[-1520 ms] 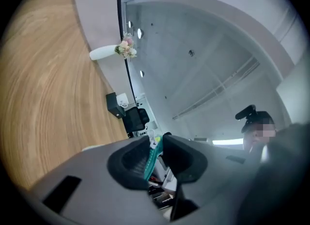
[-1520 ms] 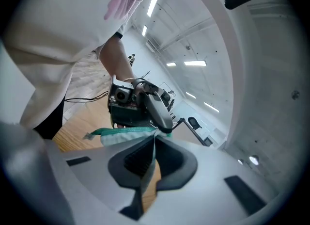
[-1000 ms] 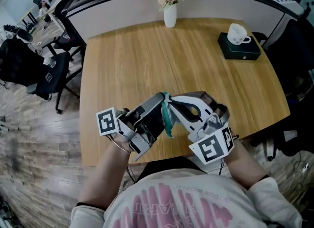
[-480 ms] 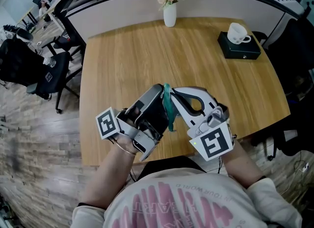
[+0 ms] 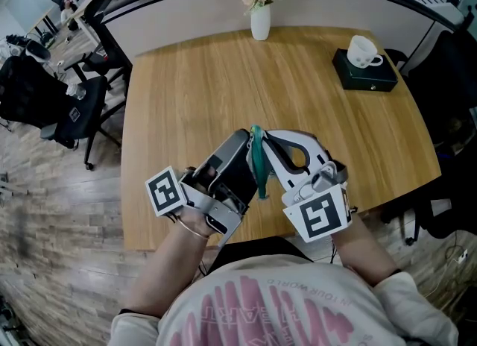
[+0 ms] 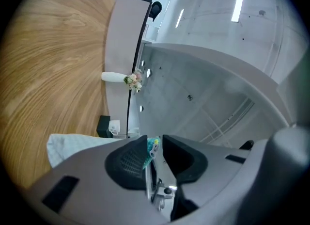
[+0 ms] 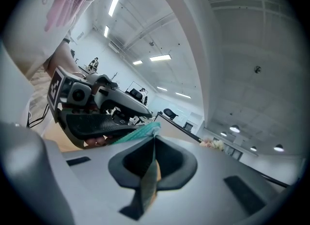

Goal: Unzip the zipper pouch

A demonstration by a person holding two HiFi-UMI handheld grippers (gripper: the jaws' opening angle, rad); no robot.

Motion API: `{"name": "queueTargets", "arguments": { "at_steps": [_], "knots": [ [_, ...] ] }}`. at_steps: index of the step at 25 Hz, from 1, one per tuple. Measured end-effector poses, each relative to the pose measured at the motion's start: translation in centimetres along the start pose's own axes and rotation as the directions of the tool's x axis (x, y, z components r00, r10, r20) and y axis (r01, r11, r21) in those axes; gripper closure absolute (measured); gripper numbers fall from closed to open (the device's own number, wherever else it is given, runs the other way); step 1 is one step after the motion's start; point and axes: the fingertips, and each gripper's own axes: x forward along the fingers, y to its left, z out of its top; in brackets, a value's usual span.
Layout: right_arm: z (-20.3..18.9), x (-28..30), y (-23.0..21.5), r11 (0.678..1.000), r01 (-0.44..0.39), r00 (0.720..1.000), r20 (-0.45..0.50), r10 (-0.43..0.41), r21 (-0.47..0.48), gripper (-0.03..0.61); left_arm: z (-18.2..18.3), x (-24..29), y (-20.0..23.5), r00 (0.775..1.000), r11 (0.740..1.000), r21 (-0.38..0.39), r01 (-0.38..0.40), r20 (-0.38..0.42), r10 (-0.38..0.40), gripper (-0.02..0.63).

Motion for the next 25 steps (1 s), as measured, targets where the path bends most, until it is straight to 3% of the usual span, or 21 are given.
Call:
{"name": "queueTargets", "arguments": {
  "at_steps": [6,17,25],
  "knots": [
    [-0.2,0.1,-0.5,1.000,0.023,0.999,-0.027,-0.023,-0.006,0.577,-0.1,-0.2,0.3,1.000,1.000,-0.007,-0.024,0.001,0.024,0.526],
    [-0.3,0.3,-1.4,0.998,0.052,0.997,-0.049,-0.054,-0.047,0.577,-0.5,0.0,-0.1,1.000,0.998,-0.063,0.003,-0.012,-0.004,0.531],
    [0.0,0.4,-0.6,0.992,0.031,0.998,-0.054,-0.038,-0.121,0.577,-0.5,-0.1,-0.1,0.999,1.000,-0.013,-0.018,-0.046,0.018,0.567]
  ]
}}
